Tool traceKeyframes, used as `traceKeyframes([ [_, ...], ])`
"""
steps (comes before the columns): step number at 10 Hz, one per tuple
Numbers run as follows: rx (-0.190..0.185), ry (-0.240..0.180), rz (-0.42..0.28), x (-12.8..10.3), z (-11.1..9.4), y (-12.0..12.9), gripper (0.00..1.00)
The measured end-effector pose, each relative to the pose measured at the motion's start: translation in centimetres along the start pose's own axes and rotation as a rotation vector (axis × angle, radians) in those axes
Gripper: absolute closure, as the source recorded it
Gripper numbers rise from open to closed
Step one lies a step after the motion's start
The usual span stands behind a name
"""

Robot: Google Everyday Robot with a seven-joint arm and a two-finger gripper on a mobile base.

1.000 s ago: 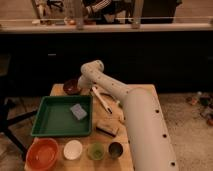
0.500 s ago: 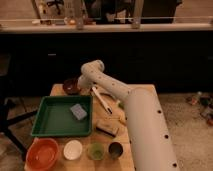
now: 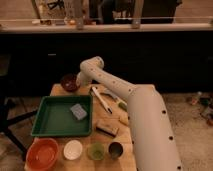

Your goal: Stack bowls on top of each other

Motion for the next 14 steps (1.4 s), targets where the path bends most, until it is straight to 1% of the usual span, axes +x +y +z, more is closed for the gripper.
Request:
traceKeyframes([
  [1,0.012,0.010,-0.020,0.1,-0.9,-0.8,1.00],
  [3,0.024,0.012,-0.052,-0.1,-1.6,-1.6,1.00],
  [5,0.040,0.000,-0.100,-0.7,-2.3,-2.6,1.00],
  [6,0.048,-0.013,-0.126,-1.1,-2.6,-3.0,1.00],
  [8,0.063,-0.061,-0.212,-2.5,-3.6,-4.2,1.00],
  [10,0.073,-0.100,-0.274,-4.0,-4.4,-5.1,1.00],
  [12,0.067,-0.153,-0.342,-6.9,-5.3,-5.7,1.00],
  [14,0.059,-0.187,-0.381,-9.3,-6.5,-5.5,1.00],
])
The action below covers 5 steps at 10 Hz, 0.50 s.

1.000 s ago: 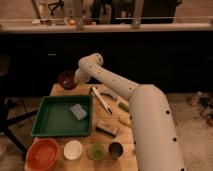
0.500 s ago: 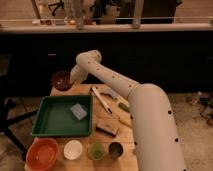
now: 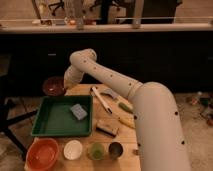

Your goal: Stack bowls on top of each other

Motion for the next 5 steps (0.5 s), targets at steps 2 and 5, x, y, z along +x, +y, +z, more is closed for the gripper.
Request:
traceKeyframes([
  [2,0.001,-0.023,-0.011,-2.4,-0.8,-0.4,1.00],
  [5,0.005,-0.065,-0.039,-5.5,-1.6,-1.1,1.00],
])
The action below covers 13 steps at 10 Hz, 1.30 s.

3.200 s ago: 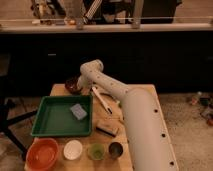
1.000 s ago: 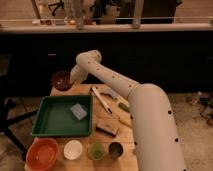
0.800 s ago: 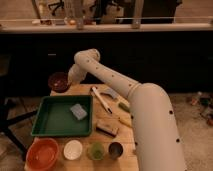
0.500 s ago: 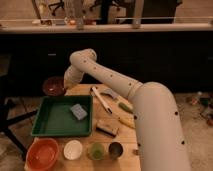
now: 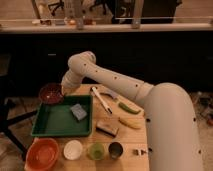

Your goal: Stack bowls on top of each other

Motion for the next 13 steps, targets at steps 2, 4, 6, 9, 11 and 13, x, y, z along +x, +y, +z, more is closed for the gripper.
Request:
traceKeyframes([
  [2,-0.001,-0.075,-0.066,-1.9,0.0,-0.2,1.00],
  [4,-0.004,-0.125,-0.110,-2.8,0.0,-0.1,1.00],
  [6,-0.002,-0.166,-0.159,-3.8,0.1,-0.2,1.00],
  [9,-0.004,-0.171,-0.168,-4.1,0.1,-0.2,1.00],
  [11,-0.003,-0.171,-0.167,-4.1,0.0,-0.2,1.00],
  [13,-0.003,-0.171,-0.168,-4.1,0.1,-0.2,1.00],
])
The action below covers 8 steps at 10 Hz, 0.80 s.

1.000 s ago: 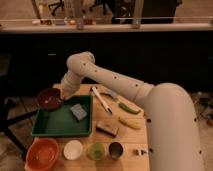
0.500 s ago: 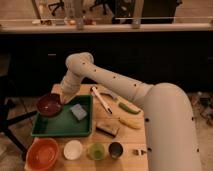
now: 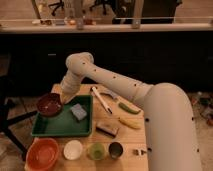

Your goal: Stack bowls on top of each other

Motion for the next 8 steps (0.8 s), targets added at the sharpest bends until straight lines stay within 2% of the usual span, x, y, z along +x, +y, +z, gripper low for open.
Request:
traceKeyframes([
  [3,0.011,-0.011,-0.012,-0.1,0.3,-0.1,1.00],
  [5,0.025,-0.066,-0.054,-0.6,2.0,-1.4,1.00],
  [6,0.032,-0.108,-0.084,-1.1,3.5,-2.8,1.00],
  [8,0.038,-0.157,-0.135,-2.2,5.3,-5.2,1.00],
])
